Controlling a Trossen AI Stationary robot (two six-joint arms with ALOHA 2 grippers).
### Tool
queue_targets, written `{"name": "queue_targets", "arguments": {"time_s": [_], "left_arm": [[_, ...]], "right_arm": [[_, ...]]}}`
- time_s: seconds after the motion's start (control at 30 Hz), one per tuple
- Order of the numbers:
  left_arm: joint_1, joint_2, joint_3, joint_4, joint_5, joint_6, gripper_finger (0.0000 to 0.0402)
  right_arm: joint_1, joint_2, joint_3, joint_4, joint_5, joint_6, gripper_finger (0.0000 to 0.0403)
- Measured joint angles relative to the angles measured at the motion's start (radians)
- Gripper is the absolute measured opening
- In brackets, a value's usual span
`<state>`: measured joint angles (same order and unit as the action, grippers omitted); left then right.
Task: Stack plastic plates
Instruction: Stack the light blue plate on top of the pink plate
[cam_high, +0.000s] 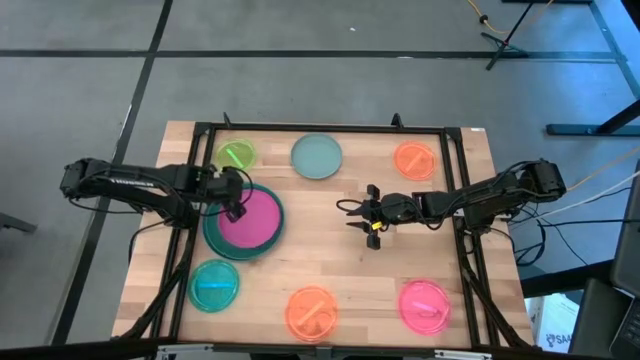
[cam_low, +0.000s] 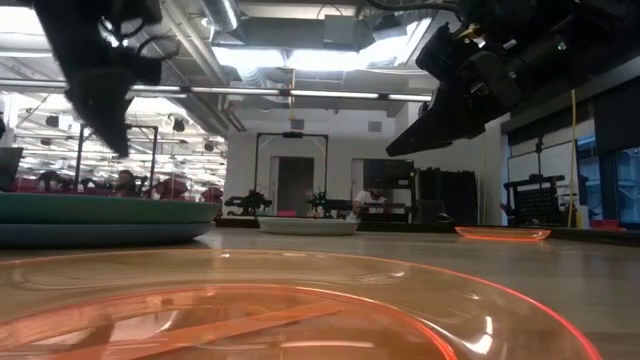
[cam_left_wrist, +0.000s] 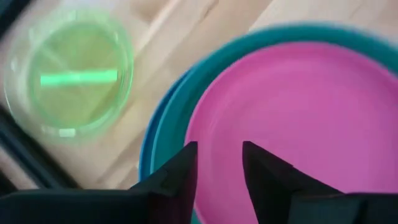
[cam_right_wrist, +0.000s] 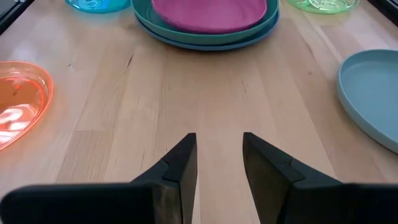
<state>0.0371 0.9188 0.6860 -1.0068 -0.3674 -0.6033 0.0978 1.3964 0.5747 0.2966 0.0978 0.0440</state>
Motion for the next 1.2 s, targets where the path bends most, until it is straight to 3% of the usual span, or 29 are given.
{"name": "queue_targets", "arguments": {"time_s": [0.13, 0.37, 0.63, 0.9, 1.2], "left_arm": [[-0.001, 0.0, 0.051, 0.102, -0.018, 0.114, 0.012], [0.0, 0.047, 0.054, 0.442, -0.017, 0.408, 0.0119], [0.012, 0.25, 0.054, 0.667, -0.026, 0.653, 0.0119], [0.09, 0.477, 0.054, 0.889, -0.031, 0.777, 0.0119], [0.218, 0.651, 0.054, 1.11, 0.234, 0.865, 0.0119]], "right_arm": [[0.0, 0.0, 0.0, 0.0, 0.016, 0.0, 0.012], [0.0, 0.0, 0.0, 0.0, 0.019, 0.0, 0.012], [0.0, 0.0, 0.0, -0.002, 0.019, 0.0, 0.012], [0.0, 0.0, 0.0, -0.004, 0.019, 0.0, 0.012], [0.0, 0.0, 0.0, -0.008, 0.019, 0.0, 0.012]]}}
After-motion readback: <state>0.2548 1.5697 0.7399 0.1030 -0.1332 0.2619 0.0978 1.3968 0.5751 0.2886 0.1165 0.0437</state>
